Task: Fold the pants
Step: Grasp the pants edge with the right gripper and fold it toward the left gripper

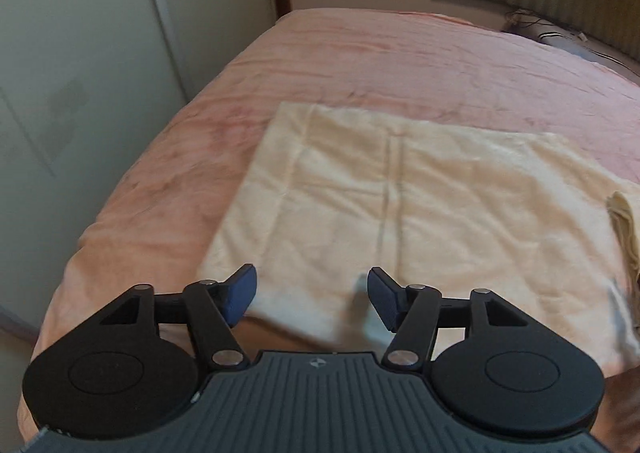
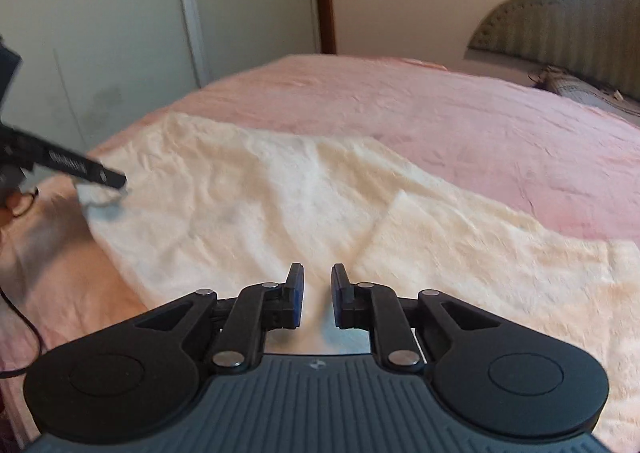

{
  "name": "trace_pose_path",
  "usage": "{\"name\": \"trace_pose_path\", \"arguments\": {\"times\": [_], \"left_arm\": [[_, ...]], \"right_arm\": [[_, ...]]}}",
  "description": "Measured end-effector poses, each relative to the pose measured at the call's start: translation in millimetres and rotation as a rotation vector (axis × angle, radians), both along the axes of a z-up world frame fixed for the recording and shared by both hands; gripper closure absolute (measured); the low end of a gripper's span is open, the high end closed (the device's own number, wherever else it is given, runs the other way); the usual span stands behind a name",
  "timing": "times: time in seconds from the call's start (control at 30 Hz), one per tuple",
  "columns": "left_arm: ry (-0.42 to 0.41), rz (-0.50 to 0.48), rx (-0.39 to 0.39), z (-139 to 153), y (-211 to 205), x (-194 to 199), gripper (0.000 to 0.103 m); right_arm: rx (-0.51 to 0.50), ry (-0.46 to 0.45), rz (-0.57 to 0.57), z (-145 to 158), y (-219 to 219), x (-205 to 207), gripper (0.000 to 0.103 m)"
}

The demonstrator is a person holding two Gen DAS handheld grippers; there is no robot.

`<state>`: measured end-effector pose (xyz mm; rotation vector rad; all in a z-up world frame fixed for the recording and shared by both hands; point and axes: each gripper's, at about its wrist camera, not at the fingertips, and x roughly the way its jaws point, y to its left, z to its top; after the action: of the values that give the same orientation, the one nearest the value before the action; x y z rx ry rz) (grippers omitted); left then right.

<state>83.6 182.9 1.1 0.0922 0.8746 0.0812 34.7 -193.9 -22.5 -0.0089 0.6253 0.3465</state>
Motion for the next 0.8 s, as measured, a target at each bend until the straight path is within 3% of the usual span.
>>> {"name": "trace_pose_path", "arguments": {"times": [0.13, 0.3, 0.47, 0.53, 0.63, 0.67, 0.7, 0.8], "left_arm": [[-0.057, 0.130, -0.096, 14, 51, -11, 0.038], [0.010, 0.181, -0.342, 19, 89, -18, 0.036], [0.084, 0.182, -0.598, 4, 105, -16, 0.033], [0.107, 0.176, -0.666, -2, 104, -12, 0.029], [0.148, 0.193, -0.754, -16, 104, 1, 0.027], [0.152, 0.192, -0.785, -18, 104, 4, 0.025], [0.155, 0.188, -0.824, -21, 104, 9, 0.024], [0.144, 0.196, -0.909, -27, 103, 25, 0.022]], "right_arm": [[-0.048, -0.029, 0.199, 19, 68, 16, 0.087], [-0.225, -0.123, 0.465, 12, 172, 12, 0.055], [-0.461, -0.199, 0.555, -16, 234, 13, 0.055], [-0.570, -0.250, 0.549, -29, 248, 12, 0.055], [-0.631, -0.310, 0.536, -32, 260, 12, 0.060], [-0.637, -0.319, 0.539, -33, 262, 13, 0.075], [-0.600, -0.304, 0.539, -32, 260, 17, 0.081], [-0.314, -0.183, 0.487, -8, 232, 37, 0.091]]}}
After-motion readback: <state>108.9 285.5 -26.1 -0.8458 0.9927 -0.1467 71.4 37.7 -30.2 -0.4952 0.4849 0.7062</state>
